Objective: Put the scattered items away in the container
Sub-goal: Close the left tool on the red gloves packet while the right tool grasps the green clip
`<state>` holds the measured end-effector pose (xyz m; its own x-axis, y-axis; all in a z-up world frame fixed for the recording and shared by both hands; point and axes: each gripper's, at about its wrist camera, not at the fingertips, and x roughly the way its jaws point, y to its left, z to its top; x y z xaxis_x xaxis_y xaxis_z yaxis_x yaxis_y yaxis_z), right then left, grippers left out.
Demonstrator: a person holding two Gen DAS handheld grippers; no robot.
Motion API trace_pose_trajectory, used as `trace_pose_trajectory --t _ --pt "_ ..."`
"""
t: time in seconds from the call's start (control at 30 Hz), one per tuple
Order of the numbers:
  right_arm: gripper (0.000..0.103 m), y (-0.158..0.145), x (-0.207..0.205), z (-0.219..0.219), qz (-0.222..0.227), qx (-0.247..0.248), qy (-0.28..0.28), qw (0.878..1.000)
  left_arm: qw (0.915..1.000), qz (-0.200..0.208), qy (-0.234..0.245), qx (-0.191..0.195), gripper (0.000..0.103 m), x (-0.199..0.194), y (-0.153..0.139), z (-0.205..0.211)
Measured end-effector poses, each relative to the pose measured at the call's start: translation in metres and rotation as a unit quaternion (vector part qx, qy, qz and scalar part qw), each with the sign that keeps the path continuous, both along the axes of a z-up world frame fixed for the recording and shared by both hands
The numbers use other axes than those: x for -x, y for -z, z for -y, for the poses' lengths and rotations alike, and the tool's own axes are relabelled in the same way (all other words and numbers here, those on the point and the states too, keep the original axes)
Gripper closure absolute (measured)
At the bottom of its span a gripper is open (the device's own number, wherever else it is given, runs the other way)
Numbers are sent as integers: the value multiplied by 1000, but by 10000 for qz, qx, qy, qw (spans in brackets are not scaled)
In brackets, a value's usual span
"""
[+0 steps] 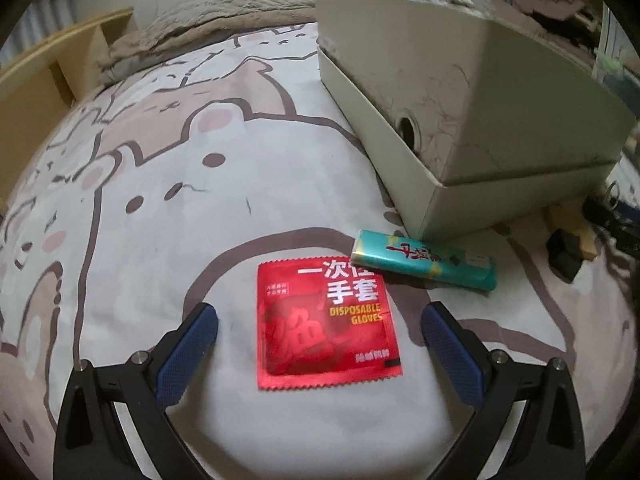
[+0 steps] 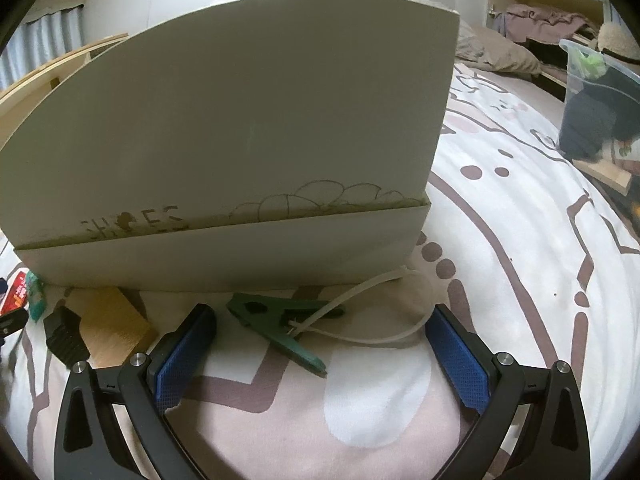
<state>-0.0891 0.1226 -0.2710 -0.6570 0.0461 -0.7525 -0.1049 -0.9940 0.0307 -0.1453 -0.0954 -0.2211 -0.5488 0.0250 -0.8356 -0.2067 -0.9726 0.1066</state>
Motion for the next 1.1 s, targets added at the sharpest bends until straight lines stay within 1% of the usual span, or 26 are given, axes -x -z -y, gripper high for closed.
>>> trace_pose_trajectory --t 0.03,0.07,0.1,0.13,0.2,0.23,0.3,0.33,0.57,0.67,0.73,0.8,0.9,0.97,1.0,1.03,1.07,1.1 --pt "0 0 -1 1 -6 10 1 10000 10000 8 -67 -11 0 2 1 1" --pt "0 0 -2 3 -15 28 6 10000 9999 -2 -133 -26 2 3 0 2" --pt "0 0 -4 4 -32 53 12 10000 9998 -18 -174 -36 9 4 0 3" --pt "0 0 -5 5 -41 78 11 10000 9998 -30 -199 -50 12 4 0 4" --pt "0 2 -7 8 -18 127 8 9999 9996 -75 -274 -74 24 4 -2 6" --pt "0 2 -7 10 -5 130 4 9999 9995 -91 -301 -90 26 3 -2 6" --pt "0 4 -8 15 28 97 -4 9999 9992 -112 -355 -135 36 2 -4 7" --pt "0 4 -9 17 45 77 -5 10000 9991 -117 -367 -151 38 2 -4 7" --pt "0 8 -14 29 42 110 -2 9999 9991 -125 -384 -155 43 -5 -5 4" --pt "0 8 -16 40 36 42 -117 9999 9989 -118 -402 -191 43 -7 -5 4" --pt "8 8 -18 49 2 -50 -220 9997 9989 -122 -408 -179 43 -7 -5 3" --pt "21 8 -21 58 -46 -136 -329 9994 9990 -127 -406 -155 43 -7 -5 3" --pt "31 9 -26 66 -102 -152 -438 9989 9989 -125 -425 -162 43 -8 -5 3" --pt "35 10 -29 69 -125 -75 -501 9986 9989 -124 -427 -177 43 -9 -5 3" --pt "42 7 -30 67 -143 -41 -509 9986 9988 -126 -429 -176 43 -9 -5 3" --pt "45 -5 -27 58 -160 -21 -495 9986 9988 -129 -432 -177 43 -9 -5 3" --pt "47 -5 -29 59 -178 -3 -502 9986 9988 -129 -433 -178 43 -9 -5 3" --pt "47 -5 -32 60 -194 19 -510 9985 9988 -130 -433 -178 43 -10 -5 3"
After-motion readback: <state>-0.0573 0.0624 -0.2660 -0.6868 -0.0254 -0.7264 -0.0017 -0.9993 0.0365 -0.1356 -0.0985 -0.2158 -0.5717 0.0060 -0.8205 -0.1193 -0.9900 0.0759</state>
